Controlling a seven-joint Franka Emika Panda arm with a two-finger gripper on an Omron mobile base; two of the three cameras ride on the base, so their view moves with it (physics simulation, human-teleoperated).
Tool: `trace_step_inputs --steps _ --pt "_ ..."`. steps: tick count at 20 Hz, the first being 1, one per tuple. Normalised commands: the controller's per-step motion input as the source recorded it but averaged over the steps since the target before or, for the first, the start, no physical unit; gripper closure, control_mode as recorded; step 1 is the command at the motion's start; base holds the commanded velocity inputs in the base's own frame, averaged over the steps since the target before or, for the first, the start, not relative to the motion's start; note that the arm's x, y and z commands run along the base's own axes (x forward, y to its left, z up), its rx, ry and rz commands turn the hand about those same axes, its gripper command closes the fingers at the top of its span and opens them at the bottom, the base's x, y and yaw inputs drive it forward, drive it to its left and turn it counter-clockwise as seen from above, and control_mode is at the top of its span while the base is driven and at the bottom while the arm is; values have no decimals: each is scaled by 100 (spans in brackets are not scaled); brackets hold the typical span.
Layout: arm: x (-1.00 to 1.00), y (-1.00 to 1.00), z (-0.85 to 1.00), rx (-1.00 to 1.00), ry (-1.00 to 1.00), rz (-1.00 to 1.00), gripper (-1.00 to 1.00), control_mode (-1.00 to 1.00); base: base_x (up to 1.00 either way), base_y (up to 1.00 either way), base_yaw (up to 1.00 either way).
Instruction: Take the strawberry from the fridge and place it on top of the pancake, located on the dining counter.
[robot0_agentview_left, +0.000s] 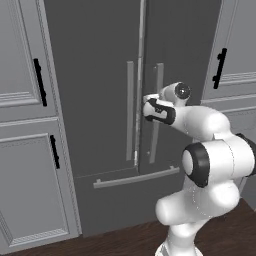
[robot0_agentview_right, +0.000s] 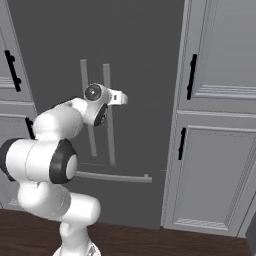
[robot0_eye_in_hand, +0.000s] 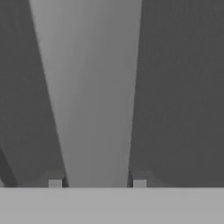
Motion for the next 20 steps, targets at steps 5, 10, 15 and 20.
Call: trace_step_inputs --steps 5,10,15,20 --pt "-100 -92 0 2 8 0 100 -100 0 0 0" --pt "-100 -100 0 8 7 0 100 -100 0 0 0" --pt "-100 -100 0 10 8 -1 100 -100 0 0 0" --pt "-93 -61 0 2 1 -5 -100 -100 0 0 0"
